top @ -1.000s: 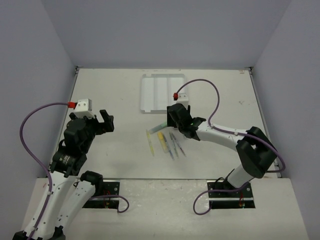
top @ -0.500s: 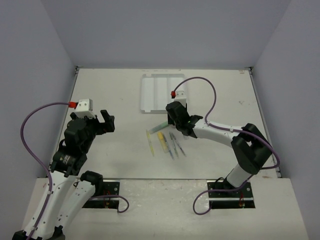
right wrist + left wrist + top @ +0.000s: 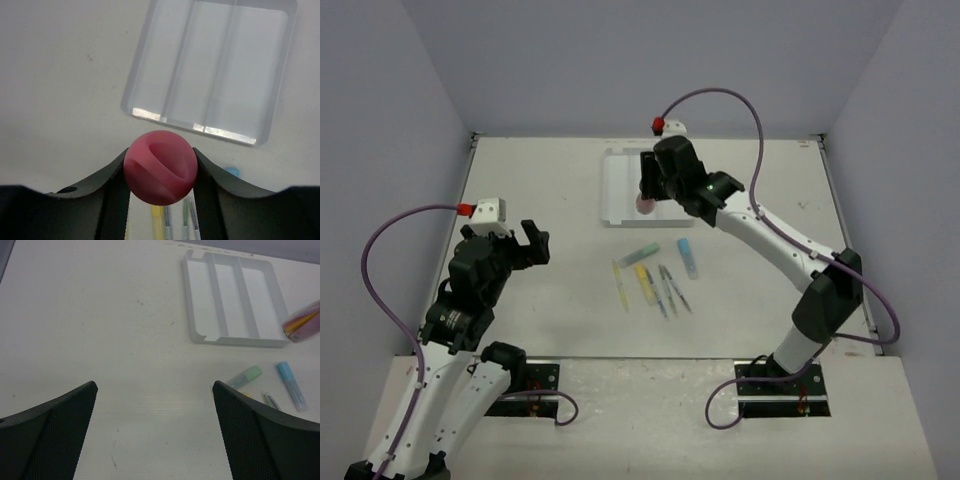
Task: Sort the stationery into containers
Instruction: Place the stationery in the storage box.
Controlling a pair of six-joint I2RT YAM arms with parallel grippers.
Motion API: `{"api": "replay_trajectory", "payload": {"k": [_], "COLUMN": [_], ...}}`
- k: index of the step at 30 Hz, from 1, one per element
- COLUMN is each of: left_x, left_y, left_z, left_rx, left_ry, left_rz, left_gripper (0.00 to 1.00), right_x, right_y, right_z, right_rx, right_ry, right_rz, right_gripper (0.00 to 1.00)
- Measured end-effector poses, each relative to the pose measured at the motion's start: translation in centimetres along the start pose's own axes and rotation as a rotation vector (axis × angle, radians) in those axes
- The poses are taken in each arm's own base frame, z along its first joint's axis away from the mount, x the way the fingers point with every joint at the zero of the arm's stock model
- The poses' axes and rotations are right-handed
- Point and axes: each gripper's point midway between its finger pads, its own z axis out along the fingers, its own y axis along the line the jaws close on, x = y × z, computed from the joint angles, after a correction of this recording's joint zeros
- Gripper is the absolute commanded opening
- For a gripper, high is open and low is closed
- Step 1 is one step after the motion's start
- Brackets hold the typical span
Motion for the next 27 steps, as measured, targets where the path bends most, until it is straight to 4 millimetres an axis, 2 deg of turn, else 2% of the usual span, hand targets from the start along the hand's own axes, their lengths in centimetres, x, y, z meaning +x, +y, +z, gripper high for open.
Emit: {"api": "replay_trajectory", "payload": {"k": [2, 4, 6, 10, 14, 17, 23, 27], "left_x": [0.0, 0.0, 0.0, 0.1, 0.1, 0.1, 0.1, 0.1], "left_y": [0.0, 0.0, 0.0, -0.1, -0.1, -0.1, -0.1, -0.2], "left_z": [0.0, 0.0, 0.0, 0.0, 0.0, 0.0, 0.0, 0.0], "left_rx": [0.001, 0.0, 0.001, 0.005, 0.008, 0.009, 0.009, 0.009], "left_ry": [0.0, 0.0, 0.0, 0.002, 0.004, 0.002, 0.001, 0.001], "left_rz": [0.0, 0.0, 0.0, 0.0, 0.001, 0.0, 0.0, 0.0], "left_gripper": [1.0, 1.0, 1.0, 1.0, 1.0, 1.0, 1.0, 1.0], "right_x": [-3.9, -7.1, -8.1, -4.3, -0.1, 1.8, 1.9, 2.3], "right_y": [1.6, 2.9, 3.6, 3.2, 2.6, 2.6, 3.5, 3.8], "right_z": [1.0, 3.2, 6.0, 11.5, 15.1, 16.0, 16.1, 17.0], "right_rx": [-0.053, -0.092, -0.113, -0.095, -0.072, -0.08, -0.123, -0.139], "right_ry": [-0.018, -0.037, -0.033, 0.104, 0.213, 0.264, 0.275, 0.281], "right_rz": [0.015, 0.026, 0.029, -0.005, -0.043, -0.054, -0.052, -0.049], "right_gripper": [0.0, 0.0, 0.0, 0.0, 0.0, 0.0, 0.0, 0.0]}}
